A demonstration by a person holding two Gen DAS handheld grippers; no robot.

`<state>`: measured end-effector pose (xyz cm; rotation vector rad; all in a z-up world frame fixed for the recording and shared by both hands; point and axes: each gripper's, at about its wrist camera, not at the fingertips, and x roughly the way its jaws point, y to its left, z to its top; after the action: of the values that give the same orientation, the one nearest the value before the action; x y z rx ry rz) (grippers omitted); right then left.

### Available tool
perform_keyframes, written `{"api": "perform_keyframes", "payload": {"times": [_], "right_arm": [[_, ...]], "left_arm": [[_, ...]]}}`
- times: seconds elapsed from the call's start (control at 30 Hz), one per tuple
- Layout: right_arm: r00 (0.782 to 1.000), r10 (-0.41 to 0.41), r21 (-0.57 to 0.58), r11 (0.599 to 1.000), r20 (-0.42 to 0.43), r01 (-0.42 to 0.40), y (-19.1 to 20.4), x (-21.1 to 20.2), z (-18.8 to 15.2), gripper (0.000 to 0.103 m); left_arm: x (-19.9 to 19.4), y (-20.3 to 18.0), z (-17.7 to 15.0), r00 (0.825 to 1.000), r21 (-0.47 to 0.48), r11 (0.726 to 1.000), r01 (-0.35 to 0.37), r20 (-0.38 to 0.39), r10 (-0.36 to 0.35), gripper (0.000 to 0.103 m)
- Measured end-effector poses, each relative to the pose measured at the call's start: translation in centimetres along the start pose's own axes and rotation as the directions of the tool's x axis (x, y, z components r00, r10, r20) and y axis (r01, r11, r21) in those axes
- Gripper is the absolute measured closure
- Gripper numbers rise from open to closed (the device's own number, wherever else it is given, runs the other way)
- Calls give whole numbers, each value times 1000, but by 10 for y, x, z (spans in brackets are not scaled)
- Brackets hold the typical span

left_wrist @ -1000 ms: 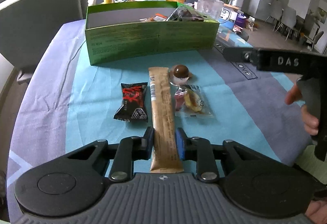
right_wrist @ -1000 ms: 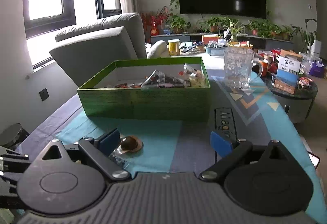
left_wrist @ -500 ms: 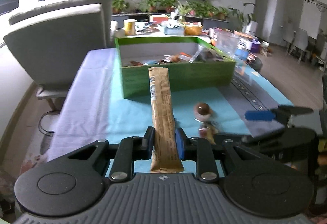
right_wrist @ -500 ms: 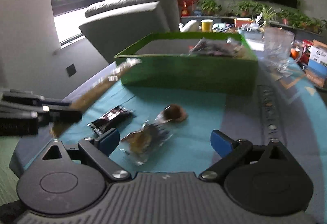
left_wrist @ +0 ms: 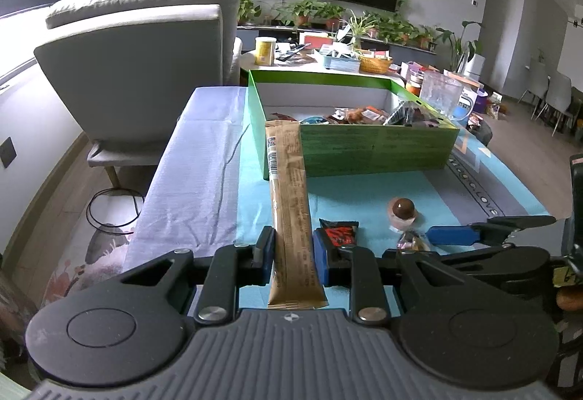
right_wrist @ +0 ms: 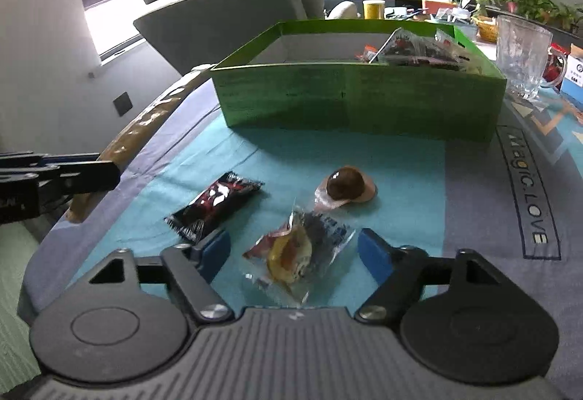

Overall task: Organize snacks
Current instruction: 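Lift the brown stick packet with the left gripper while the right grasps a clear bag with a yellow snack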

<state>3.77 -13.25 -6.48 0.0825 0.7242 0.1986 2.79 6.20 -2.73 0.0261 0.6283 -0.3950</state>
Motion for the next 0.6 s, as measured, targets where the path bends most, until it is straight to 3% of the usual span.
{"api": "perform_keyframes", "payload": {"times": [0.2,0.4,0.6], "right_arm": [[999,-49,-49,998,2,49,5,4,4,60],[999,-36,-60,997,20,38,0,-8,4,60],[992,-44,-41,998,119,49,-9,-30,18,60]], "left_arm": [[-2,0,-1,1000,-10,1000,7,10,-7,82],[-4,0,2,1000,-16,1000,10,23,-10,82],[-5,-7,20,997,7,1000,21,73,-21,82]]}}
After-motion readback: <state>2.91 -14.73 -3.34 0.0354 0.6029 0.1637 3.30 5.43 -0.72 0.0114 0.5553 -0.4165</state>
